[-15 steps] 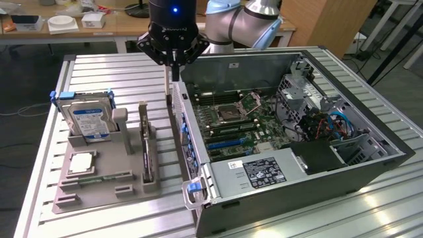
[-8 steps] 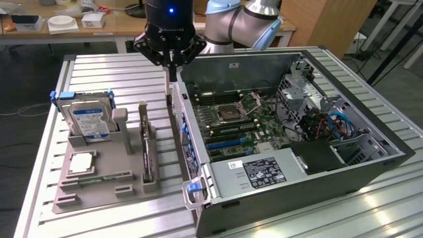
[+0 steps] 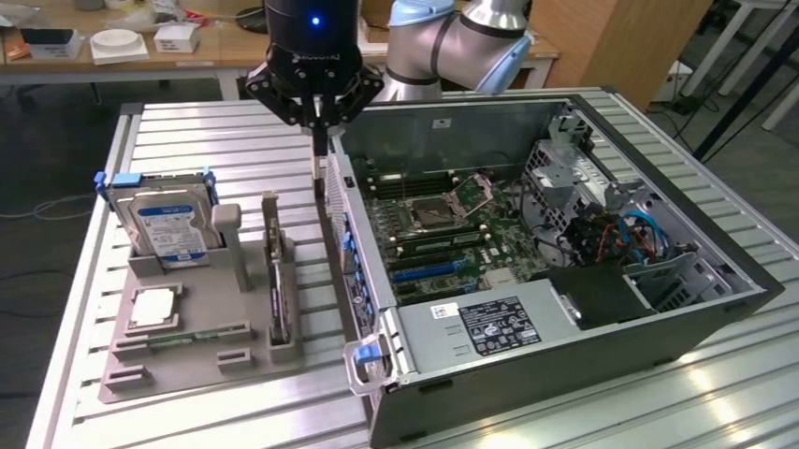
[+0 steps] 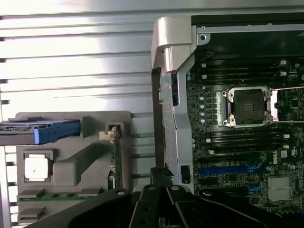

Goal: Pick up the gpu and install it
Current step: 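Reach for the gpu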

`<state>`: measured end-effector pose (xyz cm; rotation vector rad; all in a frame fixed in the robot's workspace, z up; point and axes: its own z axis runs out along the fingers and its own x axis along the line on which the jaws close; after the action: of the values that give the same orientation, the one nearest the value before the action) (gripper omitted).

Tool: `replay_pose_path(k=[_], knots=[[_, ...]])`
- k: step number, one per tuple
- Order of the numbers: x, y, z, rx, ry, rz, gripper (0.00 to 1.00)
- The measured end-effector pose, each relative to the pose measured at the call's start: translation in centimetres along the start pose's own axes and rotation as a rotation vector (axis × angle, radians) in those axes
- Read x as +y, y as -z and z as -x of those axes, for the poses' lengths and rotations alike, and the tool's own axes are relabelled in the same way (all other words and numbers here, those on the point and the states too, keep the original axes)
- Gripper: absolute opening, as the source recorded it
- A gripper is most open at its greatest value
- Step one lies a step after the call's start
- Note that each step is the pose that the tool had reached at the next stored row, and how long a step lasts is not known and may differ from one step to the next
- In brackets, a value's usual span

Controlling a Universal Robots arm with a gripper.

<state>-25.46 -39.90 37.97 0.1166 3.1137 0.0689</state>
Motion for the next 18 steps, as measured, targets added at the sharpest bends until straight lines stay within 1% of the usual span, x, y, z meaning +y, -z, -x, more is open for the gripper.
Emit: replay_pose_path(k=[18], knots=[[-0.12,-0.13,-1.1,0.0000,0.000,0.0000,0.11]])
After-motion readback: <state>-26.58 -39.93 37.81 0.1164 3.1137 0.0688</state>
